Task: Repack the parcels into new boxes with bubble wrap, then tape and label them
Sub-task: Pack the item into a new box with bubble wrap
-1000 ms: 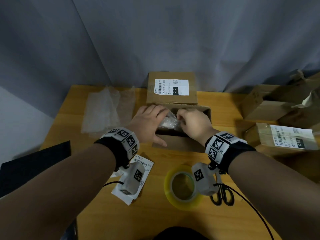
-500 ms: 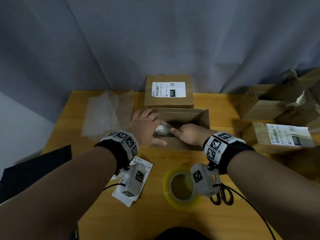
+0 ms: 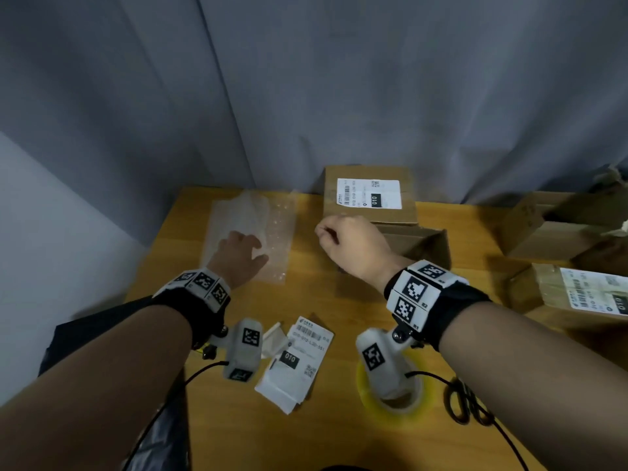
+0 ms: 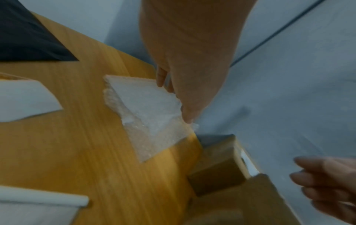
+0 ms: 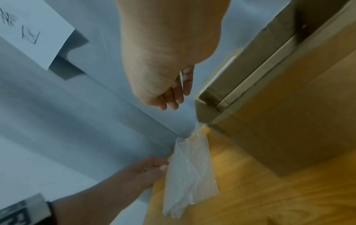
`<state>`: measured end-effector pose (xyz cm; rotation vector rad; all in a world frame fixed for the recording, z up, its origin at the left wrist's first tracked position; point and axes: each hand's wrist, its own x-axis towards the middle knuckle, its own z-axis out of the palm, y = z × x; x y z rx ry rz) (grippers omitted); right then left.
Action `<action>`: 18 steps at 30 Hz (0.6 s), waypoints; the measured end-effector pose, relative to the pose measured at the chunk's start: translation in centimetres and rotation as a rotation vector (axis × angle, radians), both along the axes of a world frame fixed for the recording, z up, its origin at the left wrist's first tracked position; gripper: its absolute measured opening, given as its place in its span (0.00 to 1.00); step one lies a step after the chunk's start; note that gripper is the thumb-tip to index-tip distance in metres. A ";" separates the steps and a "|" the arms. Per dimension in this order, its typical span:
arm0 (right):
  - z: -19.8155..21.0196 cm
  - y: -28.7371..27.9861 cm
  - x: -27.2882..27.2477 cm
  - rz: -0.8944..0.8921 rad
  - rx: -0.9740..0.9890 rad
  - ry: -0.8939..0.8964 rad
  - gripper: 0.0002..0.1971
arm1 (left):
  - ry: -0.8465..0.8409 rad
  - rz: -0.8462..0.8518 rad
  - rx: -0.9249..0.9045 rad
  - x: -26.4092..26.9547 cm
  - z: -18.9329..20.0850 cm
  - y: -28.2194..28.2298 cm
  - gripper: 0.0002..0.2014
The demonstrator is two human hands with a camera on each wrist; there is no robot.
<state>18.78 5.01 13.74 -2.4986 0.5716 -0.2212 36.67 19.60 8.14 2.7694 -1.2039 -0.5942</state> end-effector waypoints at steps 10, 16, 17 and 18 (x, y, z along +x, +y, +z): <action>-3.7 3.3 10.0 0.004 0.029 0.183 0.11 | 0.117 0.026 0.049 7.2 -5.4 1.8 0.27; -7.5 4.5 11.8 -0.044 0.111 0.325 0.12 | 0.085 -0.080 0.156 8.4 -9.4 2.1 0.34; -7.8 4.6 11.8 -0.050 0.117 0.340 0.12 | 0.057 -0.108 0.147 8.7 -9.5 2.1 0.29; -7.9 4.6 11.8 -0.056 0.119 0.348 0.11 | 0.038 -0.136 0.119 9.0 -9.4 2.1 0.24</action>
